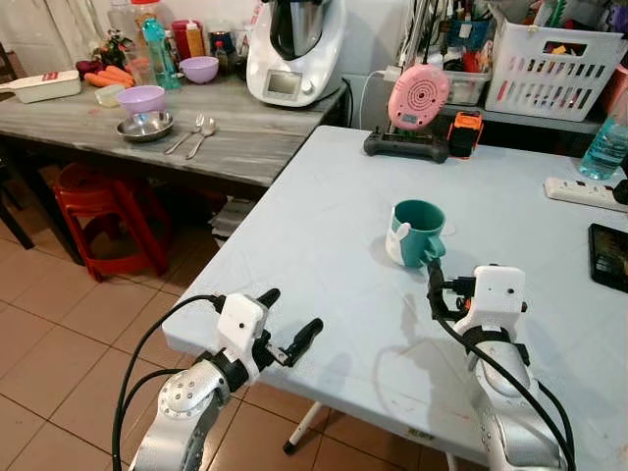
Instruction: Setting the table
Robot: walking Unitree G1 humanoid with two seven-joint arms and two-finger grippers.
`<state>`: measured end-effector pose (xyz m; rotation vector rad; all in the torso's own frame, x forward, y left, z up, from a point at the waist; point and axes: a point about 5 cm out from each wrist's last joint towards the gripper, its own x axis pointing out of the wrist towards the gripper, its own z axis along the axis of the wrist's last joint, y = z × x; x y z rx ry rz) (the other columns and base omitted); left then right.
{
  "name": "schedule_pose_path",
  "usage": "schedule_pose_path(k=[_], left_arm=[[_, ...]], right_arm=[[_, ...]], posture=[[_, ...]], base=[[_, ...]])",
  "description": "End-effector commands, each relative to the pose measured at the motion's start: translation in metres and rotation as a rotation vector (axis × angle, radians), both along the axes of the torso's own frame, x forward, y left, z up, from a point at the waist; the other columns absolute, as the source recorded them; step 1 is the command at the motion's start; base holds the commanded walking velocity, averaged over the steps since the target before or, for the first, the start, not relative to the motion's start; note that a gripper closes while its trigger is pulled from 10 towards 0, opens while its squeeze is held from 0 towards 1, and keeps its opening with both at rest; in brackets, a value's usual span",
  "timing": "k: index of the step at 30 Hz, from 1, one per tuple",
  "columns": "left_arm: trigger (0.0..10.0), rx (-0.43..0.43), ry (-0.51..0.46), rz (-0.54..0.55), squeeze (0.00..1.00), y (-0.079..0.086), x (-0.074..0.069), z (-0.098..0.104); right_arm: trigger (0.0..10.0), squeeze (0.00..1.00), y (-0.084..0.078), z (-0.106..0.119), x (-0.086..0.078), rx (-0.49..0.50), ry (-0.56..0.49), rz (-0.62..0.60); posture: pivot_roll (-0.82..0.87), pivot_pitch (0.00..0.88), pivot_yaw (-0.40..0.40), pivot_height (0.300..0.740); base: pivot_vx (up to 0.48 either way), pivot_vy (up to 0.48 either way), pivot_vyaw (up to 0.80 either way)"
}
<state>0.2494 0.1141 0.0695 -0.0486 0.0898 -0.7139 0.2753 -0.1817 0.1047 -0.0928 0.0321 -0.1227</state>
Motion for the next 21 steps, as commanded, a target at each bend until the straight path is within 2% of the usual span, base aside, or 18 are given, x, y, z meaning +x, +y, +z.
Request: schedule_pose_path(k=[1,10,21], left_arm=[[10.0,0.009,-0.005,-0.028,0.00,0.000,-0.001,0.002],[10.0,-0.003,-0.024,-0.036,0.00,0.000,-0.001,0.007],[10.0,0.000,-0.034,-0.015,0.00,0.000,-0.001,0.011]], right_arm=[[10.0,0.00,-0.003,0.003,0.007,-0.022,-0.018,0.003],[10.0,0.00,-0.005,0.006,0.027,-0.043,-0.023,0.021],[10.0,0.00,0.004,-0.001,0.050,-0.049,0.018,0.111]], posture=[[-0.01,0.000,0.022,0.740],[-0.01,0.000,0.020,0.740],[0.01,0.000,0.016,0.740]], base=[[0.000,0.000,0.00],[0.000,0.000,0.00],[0.000,0.000,0.00]])
